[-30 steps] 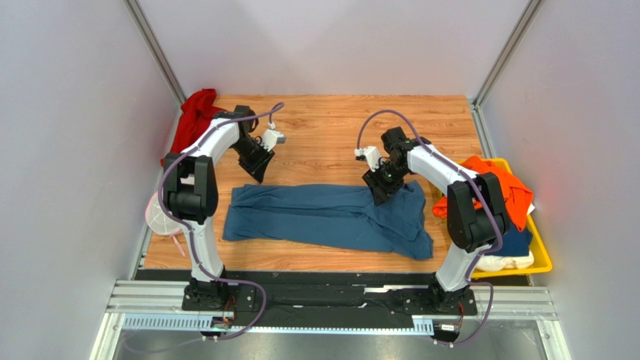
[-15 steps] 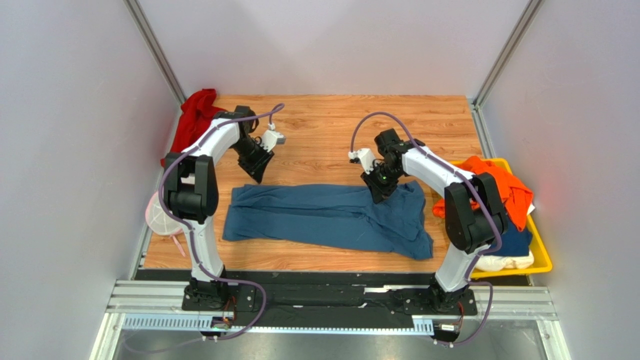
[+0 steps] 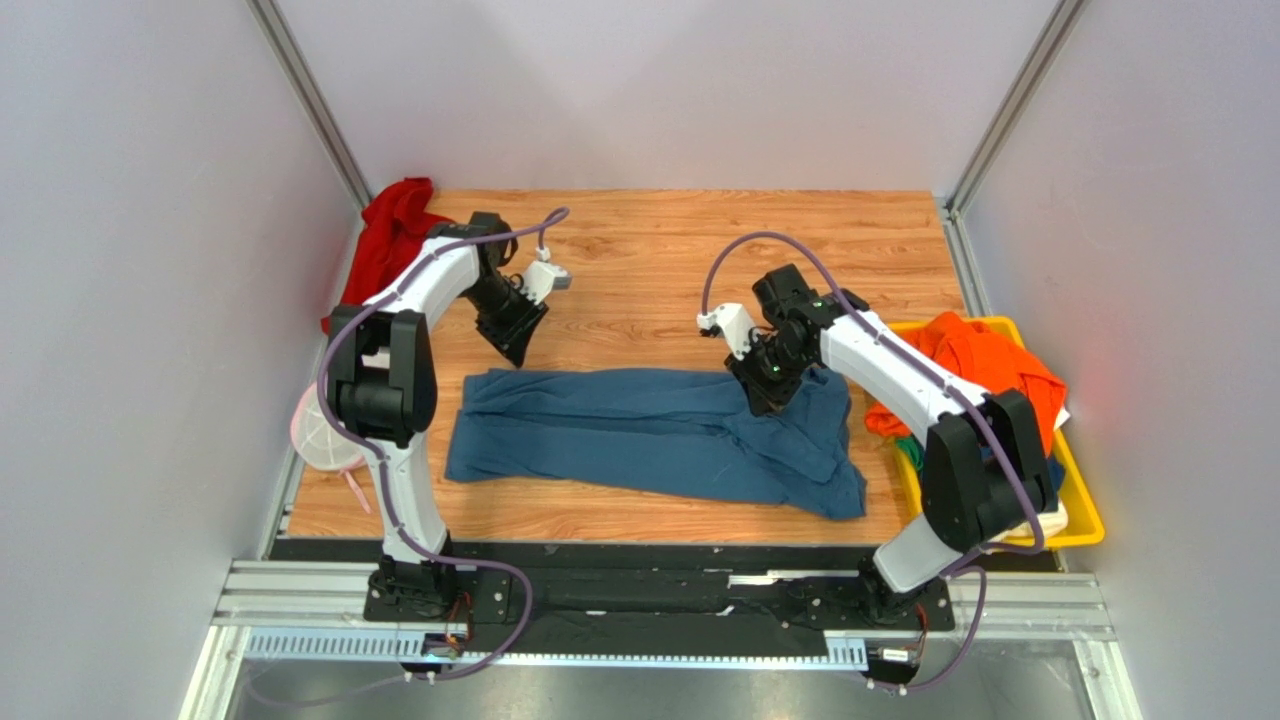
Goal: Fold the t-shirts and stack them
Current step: Fold the other side of the tshirt into a rectangle
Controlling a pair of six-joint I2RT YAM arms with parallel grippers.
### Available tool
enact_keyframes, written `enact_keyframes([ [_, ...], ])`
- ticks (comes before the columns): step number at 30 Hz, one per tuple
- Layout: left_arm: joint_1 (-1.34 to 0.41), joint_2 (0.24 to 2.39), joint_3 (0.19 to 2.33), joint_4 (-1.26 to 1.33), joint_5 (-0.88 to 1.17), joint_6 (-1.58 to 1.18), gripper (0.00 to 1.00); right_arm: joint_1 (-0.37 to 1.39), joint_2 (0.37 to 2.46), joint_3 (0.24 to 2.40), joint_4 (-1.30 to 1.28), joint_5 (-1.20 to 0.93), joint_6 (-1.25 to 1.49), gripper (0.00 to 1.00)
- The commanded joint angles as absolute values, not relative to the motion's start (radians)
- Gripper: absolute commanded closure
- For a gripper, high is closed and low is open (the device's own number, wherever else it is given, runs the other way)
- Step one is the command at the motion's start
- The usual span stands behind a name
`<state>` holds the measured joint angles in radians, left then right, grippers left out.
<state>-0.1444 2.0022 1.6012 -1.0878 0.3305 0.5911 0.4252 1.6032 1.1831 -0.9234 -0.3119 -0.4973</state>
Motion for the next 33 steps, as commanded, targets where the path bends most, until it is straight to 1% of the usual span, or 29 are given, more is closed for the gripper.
enact_keyframes([
  [1, -0.15, 1.98, 1.597, -1.089, 0.341, 0.609, 0.7, 0.477, 1.516, 1.164, -0.985, -0.301, -0.474, 1.0],
  [6, -0.15, 1.974, 1.598, -1.094, 0.337, 0.612, 0.7, 0.531, 1.476, 1.14, -1.017, -0.291, -0.457, 1.0],
  [16, -0.15, 1.973, 1.597, -1.098, 0.318, 0.62, 0.7, 0.632, 1.466, 1.069, -1.042, -0.298, -0.443, 1.0],
  [28, -0.15, 1.983, 1.598, -1.098, 0.311, 0.621, 0.71, 0.756, 1.548, 1.065, -0.999, -0.336, -0.417, 1.0],
  [32, -0.15, 1.987, 1.595, -1.095, 0.31, 0.621, 0.71, 0.775, 1.574, 1.086, -0.982, -0.383, -0.407, 0.98],
  [33, -0.15, 1.988, 1.597, -1.094, 0.311, 0.621, 0.71, 0.778, 1.578, 1.085, -0.979, -0.39, -0.407, 0.96],
])
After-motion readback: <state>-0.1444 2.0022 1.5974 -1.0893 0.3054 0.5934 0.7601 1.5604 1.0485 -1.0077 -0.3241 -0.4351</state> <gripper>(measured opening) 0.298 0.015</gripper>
